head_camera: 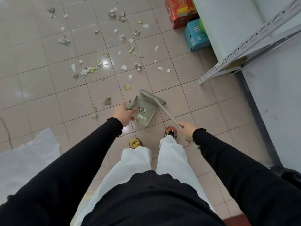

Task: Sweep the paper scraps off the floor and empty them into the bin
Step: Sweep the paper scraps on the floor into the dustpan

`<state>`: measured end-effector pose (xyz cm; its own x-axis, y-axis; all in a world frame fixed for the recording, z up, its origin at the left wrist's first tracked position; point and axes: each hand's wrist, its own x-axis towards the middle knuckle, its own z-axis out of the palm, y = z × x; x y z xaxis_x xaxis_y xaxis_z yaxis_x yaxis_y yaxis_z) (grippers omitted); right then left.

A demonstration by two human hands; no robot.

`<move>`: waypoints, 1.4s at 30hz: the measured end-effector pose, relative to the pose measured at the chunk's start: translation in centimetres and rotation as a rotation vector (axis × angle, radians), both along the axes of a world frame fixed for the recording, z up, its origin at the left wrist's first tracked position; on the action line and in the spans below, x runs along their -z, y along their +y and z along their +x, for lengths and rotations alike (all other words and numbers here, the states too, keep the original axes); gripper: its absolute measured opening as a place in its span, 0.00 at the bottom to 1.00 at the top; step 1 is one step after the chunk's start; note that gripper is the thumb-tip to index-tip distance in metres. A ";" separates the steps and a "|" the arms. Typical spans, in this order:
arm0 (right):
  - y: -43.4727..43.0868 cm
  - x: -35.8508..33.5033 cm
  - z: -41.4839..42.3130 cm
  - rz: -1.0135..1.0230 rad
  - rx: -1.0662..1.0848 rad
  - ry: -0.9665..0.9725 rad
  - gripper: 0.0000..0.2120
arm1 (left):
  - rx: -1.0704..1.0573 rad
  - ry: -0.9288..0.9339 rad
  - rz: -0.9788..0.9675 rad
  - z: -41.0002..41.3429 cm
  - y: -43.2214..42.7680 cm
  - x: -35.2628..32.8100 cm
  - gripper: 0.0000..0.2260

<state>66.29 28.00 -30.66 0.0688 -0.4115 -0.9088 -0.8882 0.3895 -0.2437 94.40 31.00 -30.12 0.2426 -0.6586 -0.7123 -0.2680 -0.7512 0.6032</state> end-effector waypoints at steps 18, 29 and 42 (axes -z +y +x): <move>2.0 -1.2 6.6 -0.026 0.006 -0.191 0.24 | -0.463 -0.098 0.011 10.3 16.4 -2.5 0.07; 4.2 1.4 21.4 -0.162 -0.185 -0.119 0.22 | -0.421 -0.194 0.072 24.2 19.9 -1.9 0.10; 7.8 -0.2 28.9 0.160 -0.365 -0.046 0.23 | -0.286 -0.141 0.085 33.5 17.0 -0.7 0.09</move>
<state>95.18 35.80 -30.51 0.2266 -0.2062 -0.9519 -0.9648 0.0861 -0.2484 127.88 48.02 -29.44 0.5092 -0.4892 -0.7081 -0.1158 -0.8542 0.5069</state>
